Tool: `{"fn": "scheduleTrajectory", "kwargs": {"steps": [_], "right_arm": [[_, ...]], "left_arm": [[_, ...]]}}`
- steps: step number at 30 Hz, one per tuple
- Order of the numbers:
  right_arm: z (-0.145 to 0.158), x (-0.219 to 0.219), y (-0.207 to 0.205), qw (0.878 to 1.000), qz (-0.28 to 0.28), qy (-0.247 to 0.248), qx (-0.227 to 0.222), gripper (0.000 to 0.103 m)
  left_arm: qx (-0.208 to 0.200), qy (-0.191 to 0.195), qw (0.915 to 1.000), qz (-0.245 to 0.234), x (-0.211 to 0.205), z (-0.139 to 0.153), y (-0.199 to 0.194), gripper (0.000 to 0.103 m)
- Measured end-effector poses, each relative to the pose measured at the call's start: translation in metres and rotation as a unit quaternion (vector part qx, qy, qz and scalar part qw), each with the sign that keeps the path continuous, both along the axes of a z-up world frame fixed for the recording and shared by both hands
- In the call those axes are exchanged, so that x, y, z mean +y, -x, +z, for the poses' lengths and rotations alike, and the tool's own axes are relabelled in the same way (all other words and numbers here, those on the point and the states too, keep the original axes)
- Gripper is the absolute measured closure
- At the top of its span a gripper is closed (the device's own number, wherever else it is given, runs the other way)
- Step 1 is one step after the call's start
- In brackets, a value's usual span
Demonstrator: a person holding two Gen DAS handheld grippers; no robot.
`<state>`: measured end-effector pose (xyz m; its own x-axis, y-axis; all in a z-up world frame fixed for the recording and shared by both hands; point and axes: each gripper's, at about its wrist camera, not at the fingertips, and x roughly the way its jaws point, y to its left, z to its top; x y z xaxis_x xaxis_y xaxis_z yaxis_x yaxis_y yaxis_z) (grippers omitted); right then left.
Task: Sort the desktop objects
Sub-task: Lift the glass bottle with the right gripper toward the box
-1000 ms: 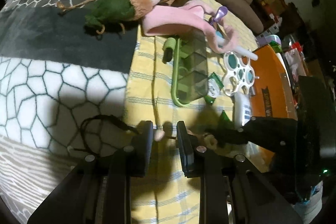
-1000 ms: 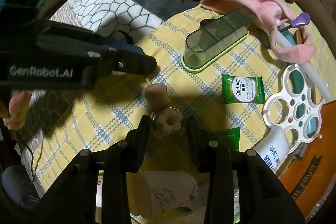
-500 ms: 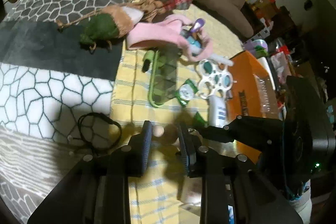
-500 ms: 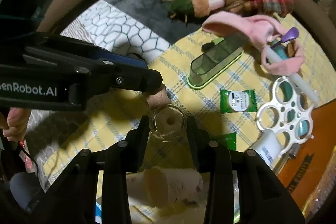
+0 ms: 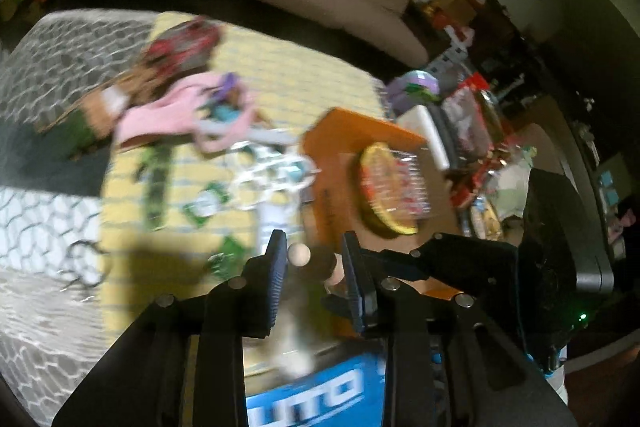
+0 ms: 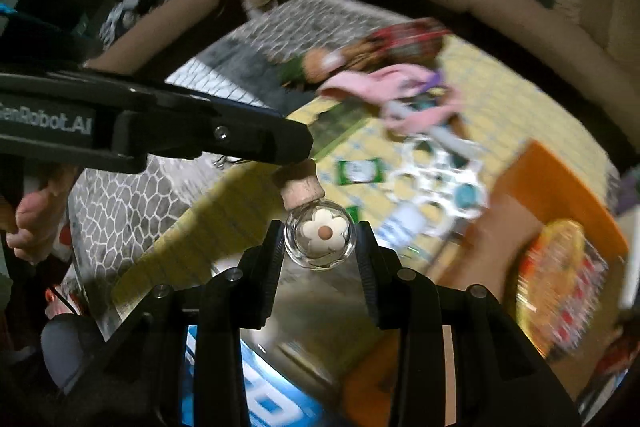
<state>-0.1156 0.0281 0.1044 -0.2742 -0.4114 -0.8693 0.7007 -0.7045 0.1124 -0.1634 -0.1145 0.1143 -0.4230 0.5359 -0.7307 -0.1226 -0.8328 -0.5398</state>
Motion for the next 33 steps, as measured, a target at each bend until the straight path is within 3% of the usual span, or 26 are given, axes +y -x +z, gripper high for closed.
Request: {"fn": "scheduleTrajectory", "kwargs": {"steps": [4, 8, 12, 17, 21, 25, 27, 30, 33], "right_arm": [[0.017, 0.061, 0.01, 0.999, -0.041, 0.015, 0.01, 0.069], [0.021, 0.12, 0.031, 0.996, -0.084, 0.017, 0.014, 0.069], [0.004, 0.165, 0.063, 0.992, -0.125, 0.018, 0.005, 0.069], [-0.039, 0.193, 0.101, 0.986, -0.162, 0.004, -0.025, 0.069], [-0.066, 0.201, 0.118, 0.982, -0.183, -0.006, -0.054, 0.069], [-0.077, 0.202, 0.121, 0.979, -0.194, -0.003, -0.068, 0.069], [-0.073, 0.208, 0.119, 0.977, -0.203, 0.02, -0.068, 0.067], [-0.063, 0.219, 0.113, 0.972, -0.219, 0.046, -0.072, 0.048], [-0.042, 0.226, 0.101, 0.972, -0.223, 0.054, -0.054, 0.047]], "left_arm": [[0.007, -0.004, 0.9994, -0.033, 0.062, 0.019, 0.02, 0.076], [0.002, 0.004, 0.9979, -0.065, 0.127, 0.019, 0.057, 0.076], [-0.024, 0.004, 0.9953, -0.094, 0.182, -0.007, 0.095, 0.075], [-0.063, 0.022, 0.9922, -0.105, 0.226, -0.055, 0.138, 0.073], [-0.079, 0.053, 0.9892, -0.112, 0.242, -0.077, 0.152, 0.074], [-0.069, 0.088, 0.9879, -0.108, 0.245, -0.078, 0.155, 0.072], [-0.06, 0.088, 0.9894, -0.098, 0.238, -0.069, 0.154, 0.069], [-0.052, 0.09, 0.9908, -0.087, 0.226, -0.055, 0.152, 0.067], [-0.039, 0.085, 0.9924, -0.08, 0.212, -0.038, 0.142, 0.067]]}}
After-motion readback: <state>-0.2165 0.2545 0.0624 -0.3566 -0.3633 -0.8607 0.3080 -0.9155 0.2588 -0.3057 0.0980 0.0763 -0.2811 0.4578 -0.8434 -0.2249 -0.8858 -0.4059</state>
